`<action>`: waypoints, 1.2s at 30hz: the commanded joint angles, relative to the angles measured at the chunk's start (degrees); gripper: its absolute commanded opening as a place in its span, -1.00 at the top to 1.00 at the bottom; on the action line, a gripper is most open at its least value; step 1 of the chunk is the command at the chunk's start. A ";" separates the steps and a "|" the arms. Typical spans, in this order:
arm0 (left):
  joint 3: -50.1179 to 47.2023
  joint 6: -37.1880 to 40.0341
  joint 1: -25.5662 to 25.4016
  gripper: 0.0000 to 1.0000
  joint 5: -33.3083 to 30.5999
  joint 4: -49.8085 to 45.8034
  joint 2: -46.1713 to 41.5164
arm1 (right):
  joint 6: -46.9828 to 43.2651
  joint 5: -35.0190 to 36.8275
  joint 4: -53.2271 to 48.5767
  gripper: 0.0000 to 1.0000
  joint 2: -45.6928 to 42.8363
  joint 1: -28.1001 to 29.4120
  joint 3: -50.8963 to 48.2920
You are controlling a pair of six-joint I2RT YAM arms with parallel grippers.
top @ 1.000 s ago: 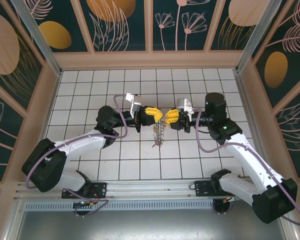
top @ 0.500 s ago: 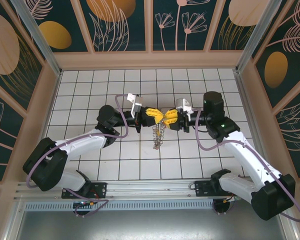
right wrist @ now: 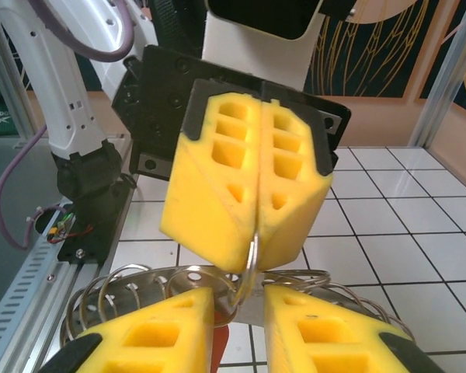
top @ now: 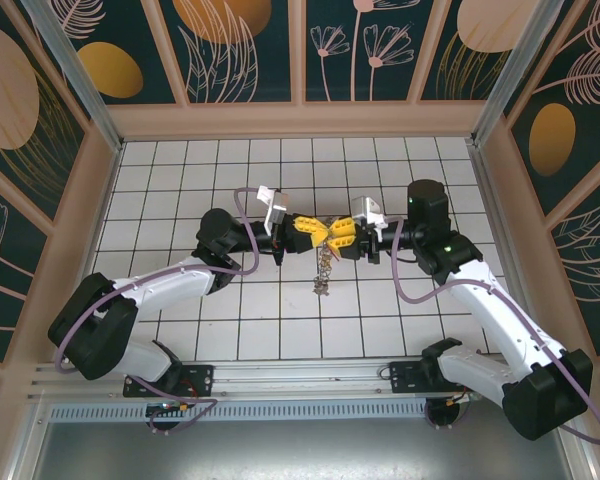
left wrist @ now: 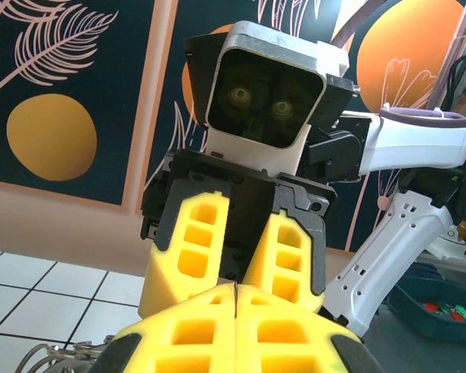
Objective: Put the keys on the keyring
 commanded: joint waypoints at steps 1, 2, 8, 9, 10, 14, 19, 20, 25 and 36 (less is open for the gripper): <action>1.59 1.38 -0.42 1.00 0.75 1.56 0.14 | -3.70 -2.95 -3.39 0.52 -0.33 -0.01 2.17; 1.60 1.30 -0.46 1.00 0.84 1.52 0.27 | -3.70 -2.87 -3.29 0.53 -0.27 -0.01 2.19; 1.78 1.08 -0.49 1.00 1.25 1.53 0.54 | -3.10 -2.55 -1.82 0.61 0.53 0.16 2.20; 1.76 0.97 -0.52 1.00 1.11 1.60 0.62 | -2.59 -2.56 -1.02 0.61 0.55 0.15 2.08; 1.69 0.78 -0.64 1.00 0.92 1.76 0.73 | -2.22 -2.67 -0.41 0.61 0.62 0.24 1.91; 1.80 -1.08 -1.33 1.00 0.29 4.56 1.94 | -1.04 -2.78 1.83 0.61 1.09 0.80 1.44; 1.51 -3.61 -1.55 1.00 -1.03 7.94 2.95 | -1.40 -2.04 0.48 1.00 2.19 1.70 1.82; 1.60 -3.70 -1.57 1.00 -1.31 7.68 2.92 | -1.86 -1.70 -0.41 1.00 2.30 1.64 2.00; 3.02 4.13 -1.55 0.58 -1.42 -4.73 -0.17 | -5.33 2.41 -7.64 1.00 2.89 1.64 3.67; 19.87 42.53 -1.45 0.39 0.87 -64.98 -2.27 | -11.22 6.01 -17.91 1.00 4.84 1.52 7.51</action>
